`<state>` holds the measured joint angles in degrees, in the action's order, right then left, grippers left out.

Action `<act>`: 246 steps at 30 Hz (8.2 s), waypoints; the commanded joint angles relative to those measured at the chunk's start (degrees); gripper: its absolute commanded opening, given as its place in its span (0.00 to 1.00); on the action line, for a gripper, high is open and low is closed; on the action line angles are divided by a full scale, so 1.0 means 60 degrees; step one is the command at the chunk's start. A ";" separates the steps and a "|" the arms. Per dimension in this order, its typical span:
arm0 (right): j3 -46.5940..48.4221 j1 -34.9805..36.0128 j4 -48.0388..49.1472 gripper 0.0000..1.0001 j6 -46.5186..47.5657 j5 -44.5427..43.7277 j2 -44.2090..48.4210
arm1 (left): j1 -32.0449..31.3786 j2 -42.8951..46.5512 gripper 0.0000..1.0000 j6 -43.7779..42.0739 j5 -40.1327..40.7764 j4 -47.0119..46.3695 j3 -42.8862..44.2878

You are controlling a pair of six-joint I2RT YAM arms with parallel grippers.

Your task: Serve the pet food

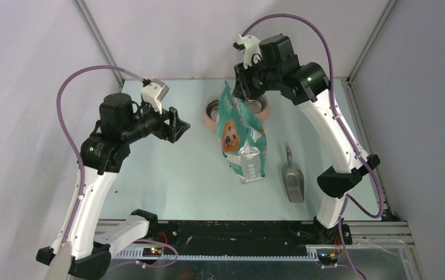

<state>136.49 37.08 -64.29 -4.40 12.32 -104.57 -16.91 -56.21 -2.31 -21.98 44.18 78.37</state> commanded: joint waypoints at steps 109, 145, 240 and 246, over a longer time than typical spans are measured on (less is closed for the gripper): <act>-0.0573 0.0574 -0.0554 0.23 0.0683 -0.0383 0.0752 | -0.1883 -0.4415 0.63 0.8705 0.0434 -0.3454 0.1998; -0.0100 0.0105 -0.0211 0.31 -0.0458 0.0918 -0.0062 | -0.1914 -0.3902 0.51 0.8656 0.0366 -0.3463 0.1316; -0.0573 0.0921 0.0255 0.40 0.2822 -0.3883 -0.0171 | -0.2615 -0.4202 0.00 0.6128 0.1644 -0.1400 0.3311; -0.0448 0.0788 0.0081 0.29 0.2664 -0.3783 -0.0466 | -0.2615 -0.4317 0.00 0.6058 0.1593 -0.1550 0.3402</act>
<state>131.96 42.63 -62.22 13.41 -11.09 -105.97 -32.84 -83.02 35.75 -10.79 37.50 96.44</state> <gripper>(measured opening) 0.383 0.003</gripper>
